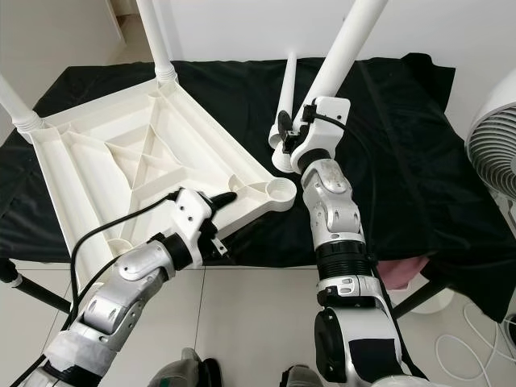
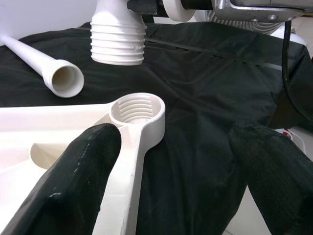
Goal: Building children table
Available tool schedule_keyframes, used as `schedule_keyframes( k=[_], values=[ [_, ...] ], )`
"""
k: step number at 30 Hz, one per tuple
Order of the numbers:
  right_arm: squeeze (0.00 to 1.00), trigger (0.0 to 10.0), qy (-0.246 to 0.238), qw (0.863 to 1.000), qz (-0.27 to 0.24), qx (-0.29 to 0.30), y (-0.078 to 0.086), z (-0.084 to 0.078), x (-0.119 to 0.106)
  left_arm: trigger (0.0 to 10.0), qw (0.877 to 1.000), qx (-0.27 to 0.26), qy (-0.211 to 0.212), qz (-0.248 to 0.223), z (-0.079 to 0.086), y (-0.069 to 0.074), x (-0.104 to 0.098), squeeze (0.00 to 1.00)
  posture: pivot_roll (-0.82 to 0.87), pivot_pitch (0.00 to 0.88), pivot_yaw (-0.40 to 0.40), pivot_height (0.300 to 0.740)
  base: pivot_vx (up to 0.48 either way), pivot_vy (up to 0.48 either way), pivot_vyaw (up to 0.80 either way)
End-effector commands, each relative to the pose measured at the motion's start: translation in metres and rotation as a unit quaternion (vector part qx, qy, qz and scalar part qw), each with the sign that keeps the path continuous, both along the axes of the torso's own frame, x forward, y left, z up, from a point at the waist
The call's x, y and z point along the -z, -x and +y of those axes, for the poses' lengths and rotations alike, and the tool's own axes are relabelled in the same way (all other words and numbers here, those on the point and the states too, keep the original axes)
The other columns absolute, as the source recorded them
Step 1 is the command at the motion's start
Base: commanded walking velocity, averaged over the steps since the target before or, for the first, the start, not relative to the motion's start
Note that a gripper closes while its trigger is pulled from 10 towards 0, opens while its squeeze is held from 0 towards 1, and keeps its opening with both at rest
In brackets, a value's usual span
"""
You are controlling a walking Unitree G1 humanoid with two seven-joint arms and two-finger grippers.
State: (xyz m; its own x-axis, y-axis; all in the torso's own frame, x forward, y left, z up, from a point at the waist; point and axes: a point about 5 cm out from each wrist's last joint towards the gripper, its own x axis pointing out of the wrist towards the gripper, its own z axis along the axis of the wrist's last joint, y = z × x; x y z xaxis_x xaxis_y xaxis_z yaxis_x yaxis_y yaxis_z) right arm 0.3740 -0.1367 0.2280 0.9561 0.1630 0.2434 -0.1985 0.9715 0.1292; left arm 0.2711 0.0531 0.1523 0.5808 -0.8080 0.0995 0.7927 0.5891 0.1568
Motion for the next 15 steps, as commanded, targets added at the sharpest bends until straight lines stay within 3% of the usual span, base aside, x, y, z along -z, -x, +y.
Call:
schedule_keyframes(
  k=[1, 15],
  values=[
    [0.00, 10.0, 0.004, 1.000, -0.010, 0.000, 0.001, 0.001, -0.004, 10.0, 1.000, 0.010, -0.016, 0.001, -0.002, 0.000, 0.004, 0.00, -0.04, 0.061, 0.079, 0.740, 0.000, 0.000, 0.00],
    [0.00, 10.0, 0.003, 1.000, -0.018, -0.001, 0.002, 0.004, -0.007, 10.0, 0.997, 0.026, -0.069, 0.020, -0.013, -0.009, 0.020, 0.00, -0.05, 0.075, 0.078, 0.740, 0.000, 0.000, 0.00]
  ],
)
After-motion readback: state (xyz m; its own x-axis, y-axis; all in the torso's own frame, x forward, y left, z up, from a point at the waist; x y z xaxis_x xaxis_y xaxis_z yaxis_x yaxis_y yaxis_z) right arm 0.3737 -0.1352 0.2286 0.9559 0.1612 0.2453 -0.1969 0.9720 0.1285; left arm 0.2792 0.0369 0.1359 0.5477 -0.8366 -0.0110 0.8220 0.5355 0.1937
